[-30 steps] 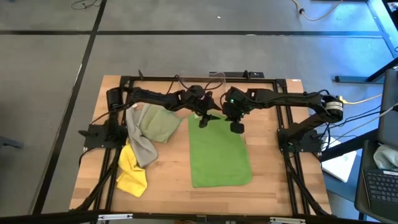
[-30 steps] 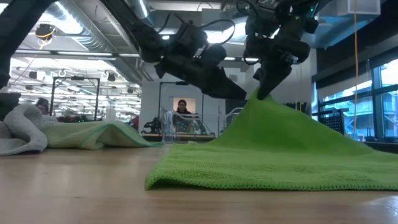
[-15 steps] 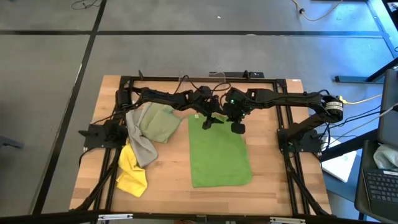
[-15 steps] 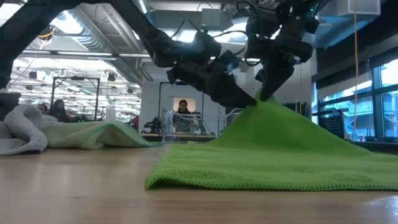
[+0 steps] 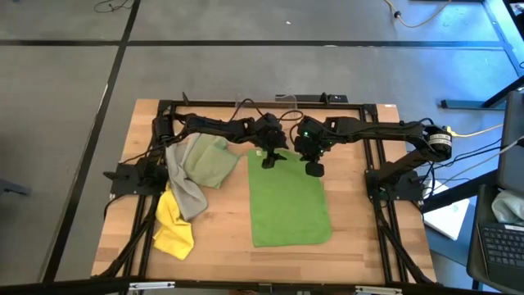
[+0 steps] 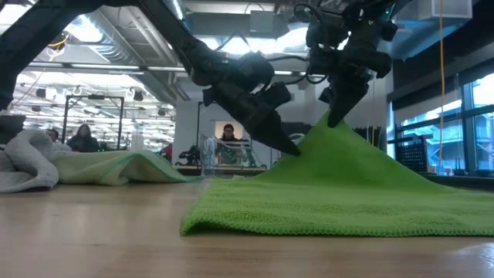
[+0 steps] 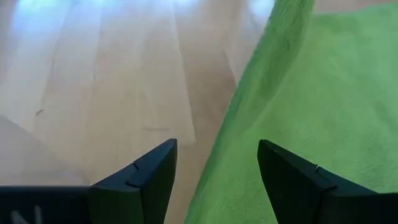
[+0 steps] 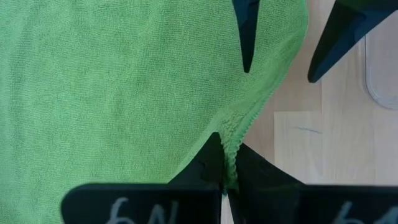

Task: Fold microfiber towels
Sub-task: Fold the green microfiber cloth

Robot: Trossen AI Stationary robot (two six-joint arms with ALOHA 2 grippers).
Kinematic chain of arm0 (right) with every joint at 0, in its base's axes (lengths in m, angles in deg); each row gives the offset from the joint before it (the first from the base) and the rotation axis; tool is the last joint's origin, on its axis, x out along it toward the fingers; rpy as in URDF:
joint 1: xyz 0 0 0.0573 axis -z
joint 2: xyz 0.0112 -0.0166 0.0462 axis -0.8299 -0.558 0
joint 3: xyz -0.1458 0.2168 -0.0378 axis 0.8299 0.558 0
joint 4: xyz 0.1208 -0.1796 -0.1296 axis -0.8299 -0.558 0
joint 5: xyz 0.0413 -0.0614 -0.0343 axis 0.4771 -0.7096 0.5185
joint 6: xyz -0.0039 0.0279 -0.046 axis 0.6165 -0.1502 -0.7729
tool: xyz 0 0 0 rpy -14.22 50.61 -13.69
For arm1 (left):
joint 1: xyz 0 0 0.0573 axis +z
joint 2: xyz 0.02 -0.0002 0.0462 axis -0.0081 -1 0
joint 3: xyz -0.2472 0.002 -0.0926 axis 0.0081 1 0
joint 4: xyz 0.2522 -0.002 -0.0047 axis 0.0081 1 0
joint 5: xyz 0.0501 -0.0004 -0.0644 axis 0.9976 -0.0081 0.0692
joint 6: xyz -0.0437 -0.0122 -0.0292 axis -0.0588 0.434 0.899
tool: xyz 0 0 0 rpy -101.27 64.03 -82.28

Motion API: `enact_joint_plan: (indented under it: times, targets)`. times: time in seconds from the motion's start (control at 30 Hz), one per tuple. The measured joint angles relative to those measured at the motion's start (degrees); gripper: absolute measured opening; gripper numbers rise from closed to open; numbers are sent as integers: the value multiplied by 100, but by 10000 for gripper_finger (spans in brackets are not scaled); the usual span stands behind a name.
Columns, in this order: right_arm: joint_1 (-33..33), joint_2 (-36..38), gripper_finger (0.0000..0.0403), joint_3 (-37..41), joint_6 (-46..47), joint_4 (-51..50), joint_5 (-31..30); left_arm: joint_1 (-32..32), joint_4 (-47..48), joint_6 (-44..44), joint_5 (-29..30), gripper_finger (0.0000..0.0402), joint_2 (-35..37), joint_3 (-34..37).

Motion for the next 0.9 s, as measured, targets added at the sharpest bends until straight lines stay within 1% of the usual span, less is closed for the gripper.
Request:
enact_joint_plan:
  times: [0.37,0.57,0.73,0.8,0.9]
  targets:
    - [1,0,10,0,2,0,0,-17,376,-35,66,218,22,-14]
    - [1,0,10,0,2,0,0,-175,661,-85,845,218,24,-10]
    - [-1,43,10,4,2,-4,0,-361,1136,-262,1436,218,20,-7]
    - [-1,122,10,4,2,-7,-6,-426,1298,-245,1603,218,-5,11]
    - [1,270,10,4,2,36,-9,-457,1356,-182,1656,218,-22,19]
